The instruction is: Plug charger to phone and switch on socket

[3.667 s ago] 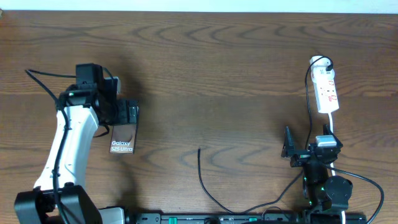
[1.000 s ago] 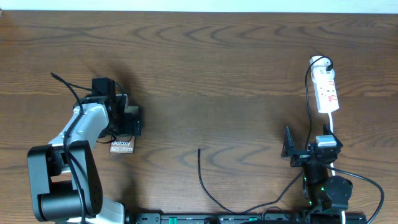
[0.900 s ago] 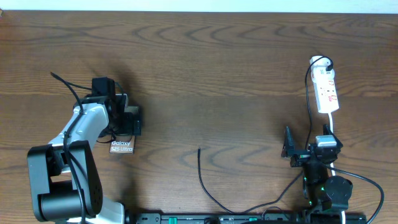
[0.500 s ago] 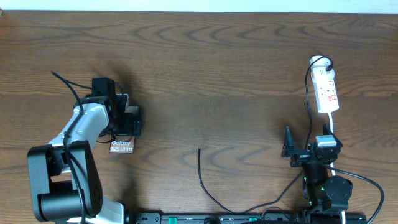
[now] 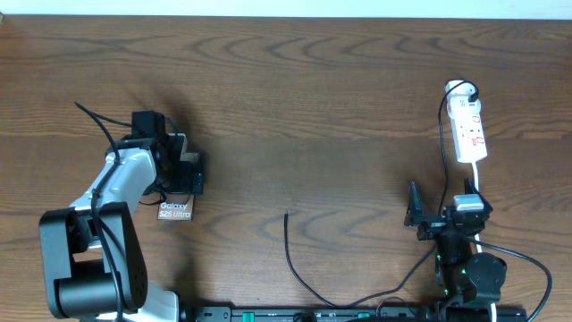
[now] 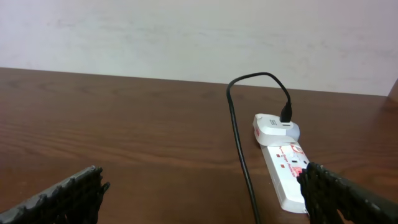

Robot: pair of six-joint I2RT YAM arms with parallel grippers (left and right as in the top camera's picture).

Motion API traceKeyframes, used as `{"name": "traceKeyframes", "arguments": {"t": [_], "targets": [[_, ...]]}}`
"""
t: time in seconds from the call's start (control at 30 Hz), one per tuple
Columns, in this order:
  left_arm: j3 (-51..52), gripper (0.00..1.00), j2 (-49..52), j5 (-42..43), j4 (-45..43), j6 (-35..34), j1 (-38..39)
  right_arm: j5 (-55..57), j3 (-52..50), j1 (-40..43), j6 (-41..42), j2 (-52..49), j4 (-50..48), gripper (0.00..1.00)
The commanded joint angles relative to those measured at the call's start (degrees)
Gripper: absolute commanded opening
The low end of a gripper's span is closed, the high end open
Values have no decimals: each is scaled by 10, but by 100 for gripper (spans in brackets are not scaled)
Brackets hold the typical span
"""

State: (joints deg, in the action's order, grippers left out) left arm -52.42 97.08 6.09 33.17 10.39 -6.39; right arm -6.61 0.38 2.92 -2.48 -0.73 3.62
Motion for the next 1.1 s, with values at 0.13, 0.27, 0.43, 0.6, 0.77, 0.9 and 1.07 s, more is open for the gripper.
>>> {"name": "traceKeyframes", "arguments": {"t": [0.13,0.27,0.43,0.6,0.77,0.9,1.07], "targets": [[-12,98,0,10,0,5,-3,2,0,4,7,0,2,99],[-5,98,0,9,-2,5,-3,2,0,4,7,0,2,99],[-3,98,0,9,-1,5,-3,2,0,4,7,0,3,99],[-3,98,0,9,-1,5,-3,2,0,4,7,0,2,99],[-3,98,0,9,2,5,-3,2,0,4,7,0,2,99],[-3,98,0,7,3,5,-3,2,0,4,7,0,2,99],[-3,98,0,7,4,5,-3,2,0,4,7,0,2,99]]}}
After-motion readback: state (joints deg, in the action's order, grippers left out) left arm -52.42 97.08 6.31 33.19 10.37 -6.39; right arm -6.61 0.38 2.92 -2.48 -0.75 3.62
